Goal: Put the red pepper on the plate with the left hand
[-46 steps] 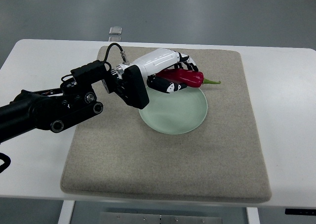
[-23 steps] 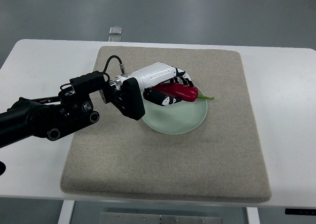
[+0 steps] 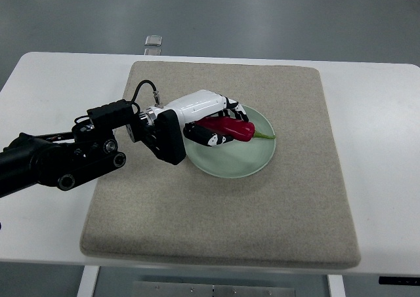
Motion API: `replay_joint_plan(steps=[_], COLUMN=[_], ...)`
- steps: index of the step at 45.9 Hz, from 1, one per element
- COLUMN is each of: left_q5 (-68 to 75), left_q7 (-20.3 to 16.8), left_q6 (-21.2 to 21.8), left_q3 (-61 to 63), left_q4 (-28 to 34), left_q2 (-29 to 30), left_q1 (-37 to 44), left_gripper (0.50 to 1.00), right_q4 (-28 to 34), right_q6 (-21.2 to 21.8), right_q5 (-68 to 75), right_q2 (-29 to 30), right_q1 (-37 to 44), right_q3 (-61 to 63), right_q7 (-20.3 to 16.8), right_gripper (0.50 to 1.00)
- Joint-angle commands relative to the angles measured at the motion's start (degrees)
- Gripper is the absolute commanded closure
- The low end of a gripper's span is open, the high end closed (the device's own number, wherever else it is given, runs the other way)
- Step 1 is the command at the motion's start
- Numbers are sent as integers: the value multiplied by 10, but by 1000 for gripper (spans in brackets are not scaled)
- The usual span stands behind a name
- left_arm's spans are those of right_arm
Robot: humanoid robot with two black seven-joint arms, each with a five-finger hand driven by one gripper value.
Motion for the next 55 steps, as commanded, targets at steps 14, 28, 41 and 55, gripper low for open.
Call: replay_joint_plan(steps=[14,28,41,55], left_q5=[-11,-45,-300,-569], left_q7=[0,0,0,0], left_q6=[7,12,16,18], left_q3=[-8,-18,-86,-128], left_q4=[8,4,8,31], left_q2=[7,8,8,12], left_q1=[10,19,19,20], left_gripper=[555,510,508,508], right_q4=[0,0,0,0], right_q6=[0,0,0,0], right_q5=[0,0,0,0], right_q2=[0,0,0,0], right_q1=[0,0,0,0], right_q3=[0,0,0,0], right_q7=[0,0,0,0], right_gripper=[572,572,572,572])
